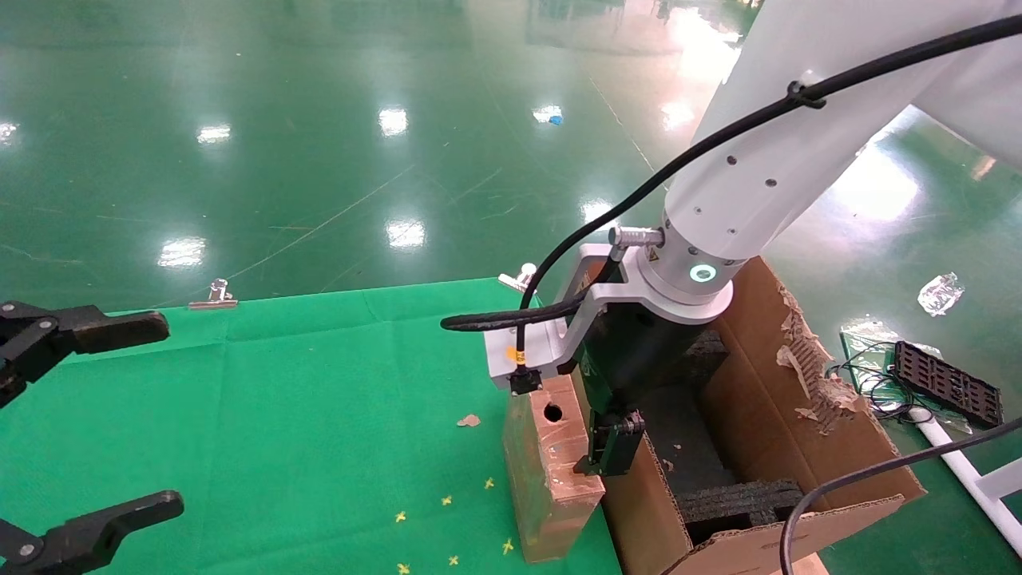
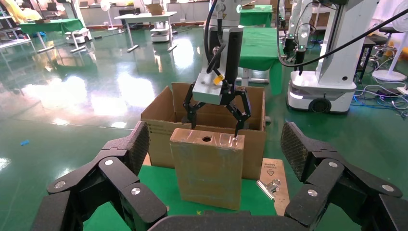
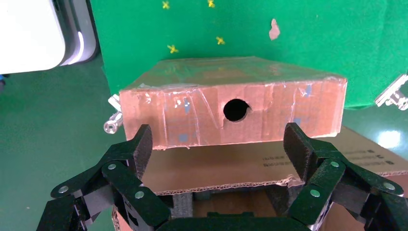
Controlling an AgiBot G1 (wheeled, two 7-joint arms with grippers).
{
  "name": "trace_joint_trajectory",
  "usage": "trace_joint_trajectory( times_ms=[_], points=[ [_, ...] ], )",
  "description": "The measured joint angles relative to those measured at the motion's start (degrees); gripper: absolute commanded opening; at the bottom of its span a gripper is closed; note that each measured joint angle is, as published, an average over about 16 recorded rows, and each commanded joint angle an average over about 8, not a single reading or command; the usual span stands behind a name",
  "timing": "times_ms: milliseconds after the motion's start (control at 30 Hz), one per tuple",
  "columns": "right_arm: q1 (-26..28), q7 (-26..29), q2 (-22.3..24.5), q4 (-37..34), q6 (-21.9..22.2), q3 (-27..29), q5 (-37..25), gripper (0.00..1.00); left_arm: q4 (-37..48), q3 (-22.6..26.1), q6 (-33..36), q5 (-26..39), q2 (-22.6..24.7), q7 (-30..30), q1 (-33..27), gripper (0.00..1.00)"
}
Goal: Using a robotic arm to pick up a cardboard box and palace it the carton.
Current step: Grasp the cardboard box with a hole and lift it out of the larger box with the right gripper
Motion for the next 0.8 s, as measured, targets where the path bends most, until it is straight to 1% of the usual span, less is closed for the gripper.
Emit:
trace_joint_trajectory(
  times_ms=[100,200,500,633,800],
  points=[
    [0.1,3.16,0.02,-2.01,0.21,-0.47,0.69,1.0,0.0,0.01,-0.01,-0.01,-0.01,0.01,0.0,1.0],
    [0.02,7.52,0.0,-5.11,0.25,-0.74,1.87,1.0,0.0,0.02,-0.01,-0.02,-0.01,0.01,-0.01,1.0],
    [-1.8,20.69,-0.77,-18.34,-0.35,-1.05,7.23,1.0,0.0,0.06,-0.03,-0.04,-0.03,0.03,-0.01,1.0],
    [-3.23,23.74,-1.61,-23.59,-0.71,-1.38,9.25,1.0,0.0,0.08,-0.03,-0.05,-0.03,0.04,-0.02,1.0],
    [-5.03,24.41,-2.77,-28.23,-0.92,-2.0,10.74,1.0,0.0,0.1,-0.04,-0.07,-0.04,0.05,-0.02,1.0]
  ],
)
